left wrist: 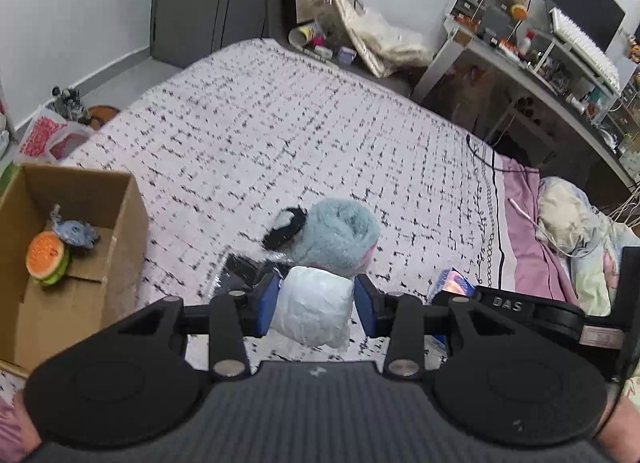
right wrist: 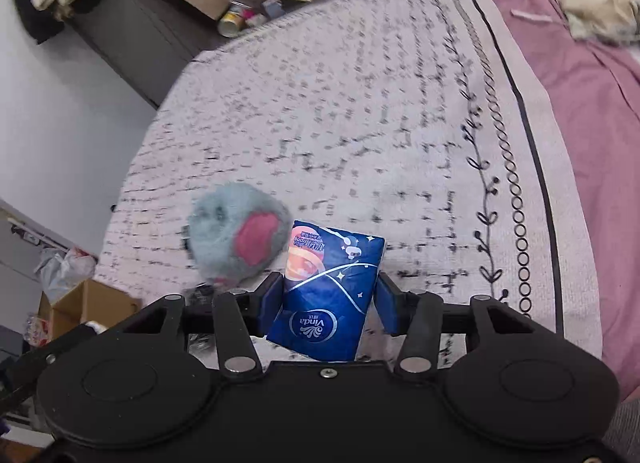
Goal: Organize soft objects
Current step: 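Carry the white puff and tissue pack into the box and release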
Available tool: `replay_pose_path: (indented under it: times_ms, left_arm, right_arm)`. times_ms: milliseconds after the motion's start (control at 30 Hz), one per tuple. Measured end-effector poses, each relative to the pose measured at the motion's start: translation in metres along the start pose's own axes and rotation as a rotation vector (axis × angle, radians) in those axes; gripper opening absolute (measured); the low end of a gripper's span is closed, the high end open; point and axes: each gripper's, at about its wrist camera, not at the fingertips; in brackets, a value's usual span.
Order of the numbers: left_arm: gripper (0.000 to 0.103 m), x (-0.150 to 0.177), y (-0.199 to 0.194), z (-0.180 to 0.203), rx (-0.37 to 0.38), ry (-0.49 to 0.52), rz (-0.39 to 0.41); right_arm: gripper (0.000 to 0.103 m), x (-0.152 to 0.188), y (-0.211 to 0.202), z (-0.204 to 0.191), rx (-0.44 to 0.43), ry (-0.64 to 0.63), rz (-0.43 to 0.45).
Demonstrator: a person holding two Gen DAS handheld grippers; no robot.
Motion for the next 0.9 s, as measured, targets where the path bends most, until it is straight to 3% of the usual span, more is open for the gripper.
replay_pose_path:
  times_ms: [267,400,733,900]
  left_arm:
    - [0.041,-0.005,-0.020,-0.031,0.002,-0.024,0.082]
    - [0.041,-0.007,-0.032,-0.049,-0.002,-0.042,0.116]
    - [0.041,-0.002,-0.039,-0.088,0.008,-0.078,0.136]
    - [0.041,0.001,-0.043,-0.102,-0.030,-0.068,0.157]
  right_arm:
    - [0.048,0.011,-0.022,-0.033,0.010,-0.072,0.041]
    - [0.048,0.016,-0.037,-0.049,-0.024,-0.092,0.076]
    - [0.048,0.033,-0.053,-0.096,-0.051,-0.147,0.133]
    - [0.048,0.041,-0.056,-0.116,-0.060,-0.167,0.149]
Point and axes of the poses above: each gripper's, at about its wrist camera, not at the fingertips, and y roughly the way its jaws point, z to its right, x to its underside, and after that the axes turned 10 degrees about z, right-handed
